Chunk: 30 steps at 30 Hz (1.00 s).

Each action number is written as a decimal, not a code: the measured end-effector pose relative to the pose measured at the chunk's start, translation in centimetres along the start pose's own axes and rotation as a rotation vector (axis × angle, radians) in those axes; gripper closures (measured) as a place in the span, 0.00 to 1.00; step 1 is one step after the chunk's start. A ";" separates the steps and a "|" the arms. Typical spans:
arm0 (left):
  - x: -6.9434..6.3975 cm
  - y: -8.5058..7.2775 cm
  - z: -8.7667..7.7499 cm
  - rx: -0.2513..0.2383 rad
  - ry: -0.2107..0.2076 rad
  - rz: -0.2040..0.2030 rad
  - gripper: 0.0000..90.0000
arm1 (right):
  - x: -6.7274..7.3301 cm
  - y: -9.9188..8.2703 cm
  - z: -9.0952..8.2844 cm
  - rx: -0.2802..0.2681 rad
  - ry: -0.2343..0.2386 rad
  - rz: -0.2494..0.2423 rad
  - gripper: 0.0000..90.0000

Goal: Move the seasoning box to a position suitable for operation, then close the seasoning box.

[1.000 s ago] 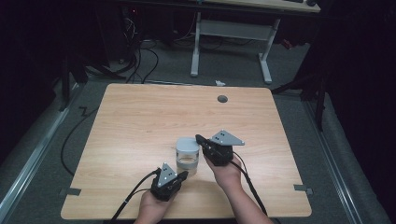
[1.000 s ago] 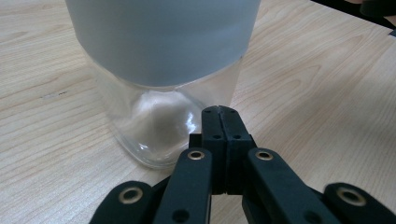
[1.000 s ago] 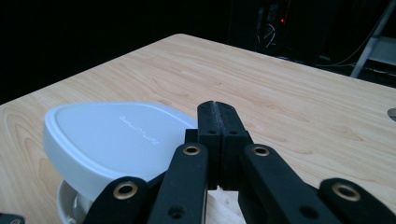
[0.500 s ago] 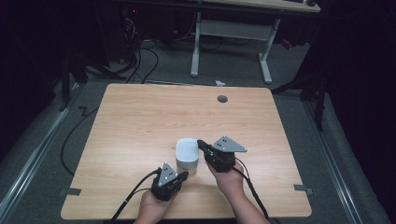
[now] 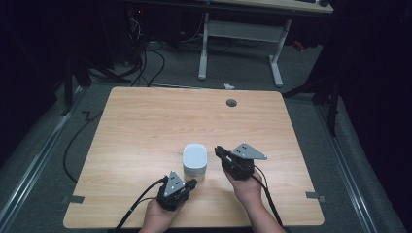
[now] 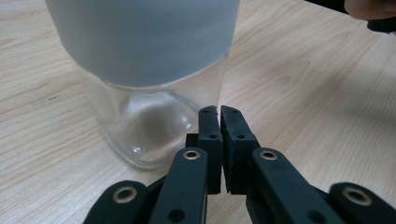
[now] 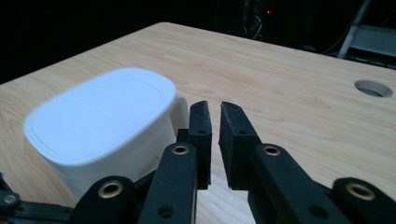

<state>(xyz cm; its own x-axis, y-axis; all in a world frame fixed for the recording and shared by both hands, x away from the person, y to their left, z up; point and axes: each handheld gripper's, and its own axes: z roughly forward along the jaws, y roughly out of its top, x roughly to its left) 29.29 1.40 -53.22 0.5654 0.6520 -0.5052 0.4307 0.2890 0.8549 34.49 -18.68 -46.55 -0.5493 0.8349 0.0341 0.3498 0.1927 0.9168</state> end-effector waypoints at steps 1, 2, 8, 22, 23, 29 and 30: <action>0.0 0.0 0.0 0.005 -0.001 0.002 0.96 | -0.2 -0.3 -0.1 0.004 -0.004 0.003 0.90; 0.0 0.0 -0.1 0.007 -0.001 0.002 0.96 | -0.7 -0.8 -0.2 0.009 -0.011 0.015 0.90; 0.3 0.5 -0.5 0.014 0.006 -0.009 0.95 | -1.9 -2.1 -0.7 0.024 -0.037 0.040 0.86; 7.0 5.3 -5.1 -0.089 0.200 0.027 0.78 | -5.5 -6.3 -5.7 0.046 -0.163 0.082 0.54; 7.6 5.6 -5.2 -0.100 0.215 0.008 0.76 | -5.8 -6.9 -6.4 0.036 -0.190 0.090 0.53; 9.1 5.9 -5.0 -0.119 0.269 -0.026 0.70 | -7.6 -8.4 -8.0 0.077 -0.239 0.125 0.45; 9.1 5.9 -5.0 -0.119 0.269 -0.026 0.70 | -7.6 -8.4 -8.0 0.077 -0.239 0.125 0.45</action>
<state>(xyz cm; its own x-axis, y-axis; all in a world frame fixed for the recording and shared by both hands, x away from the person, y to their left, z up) 33.40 12.54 -52.19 0.3416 0.8011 -0.4915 0.3482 0.3779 0.8579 29.71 -30.74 -51.31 -0.3073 0.9507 0.0419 0.4653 0.1117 0.8781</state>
